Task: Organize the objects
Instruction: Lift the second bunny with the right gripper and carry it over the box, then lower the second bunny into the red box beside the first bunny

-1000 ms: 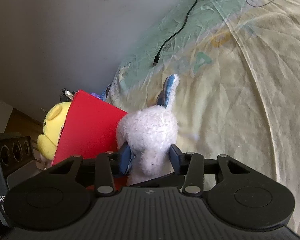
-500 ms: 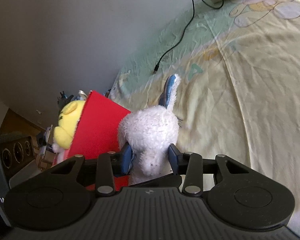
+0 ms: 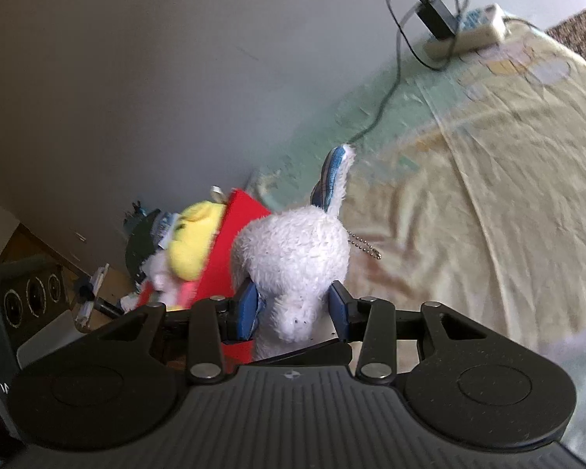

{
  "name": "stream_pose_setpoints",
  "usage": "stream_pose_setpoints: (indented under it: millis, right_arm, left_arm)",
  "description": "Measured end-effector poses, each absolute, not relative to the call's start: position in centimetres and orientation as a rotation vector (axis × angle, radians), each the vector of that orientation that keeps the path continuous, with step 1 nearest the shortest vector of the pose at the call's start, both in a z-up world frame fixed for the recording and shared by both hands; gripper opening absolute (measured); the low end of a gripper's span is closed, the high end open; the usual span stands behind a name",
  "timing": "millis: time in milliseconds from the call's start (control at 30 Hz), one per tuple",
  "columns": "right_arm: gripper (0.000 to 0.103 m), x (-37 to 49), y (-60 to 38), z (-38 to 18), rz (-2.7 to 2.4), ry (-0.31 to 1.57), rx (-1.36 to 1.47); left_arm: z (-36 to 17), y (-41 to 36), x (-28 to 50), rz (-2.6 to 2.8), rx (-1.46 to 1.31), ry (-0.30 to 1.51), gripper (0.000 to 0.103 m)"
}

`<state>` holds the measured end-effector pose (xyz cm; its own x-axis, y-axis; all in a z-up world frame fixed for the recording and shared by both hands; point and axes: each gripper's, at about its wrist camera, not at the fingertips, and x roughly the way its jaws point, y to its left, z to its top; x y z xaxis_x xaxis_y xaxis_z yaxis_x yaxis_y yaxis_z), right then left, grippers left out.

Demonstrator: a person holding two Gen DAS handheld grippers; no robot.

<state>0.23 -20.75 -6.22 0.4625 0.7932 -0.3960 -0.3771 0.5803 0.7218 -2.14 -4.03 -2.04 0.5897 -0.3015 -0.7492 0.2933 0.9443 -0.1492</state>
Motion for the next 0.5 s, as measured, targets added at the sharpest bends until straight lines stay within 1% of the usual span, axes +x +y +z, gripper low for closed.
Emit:
stream_pose_setpoints:
  millis: [500]
  right_arm:
    - [0.042, -3.5, -13.1, -1.4, 0.867, 0.620, 0.562]
  left_arm:
    - [3.7, 4.9, -7.3, -0.323, -0.080, 0.702, 0.063]
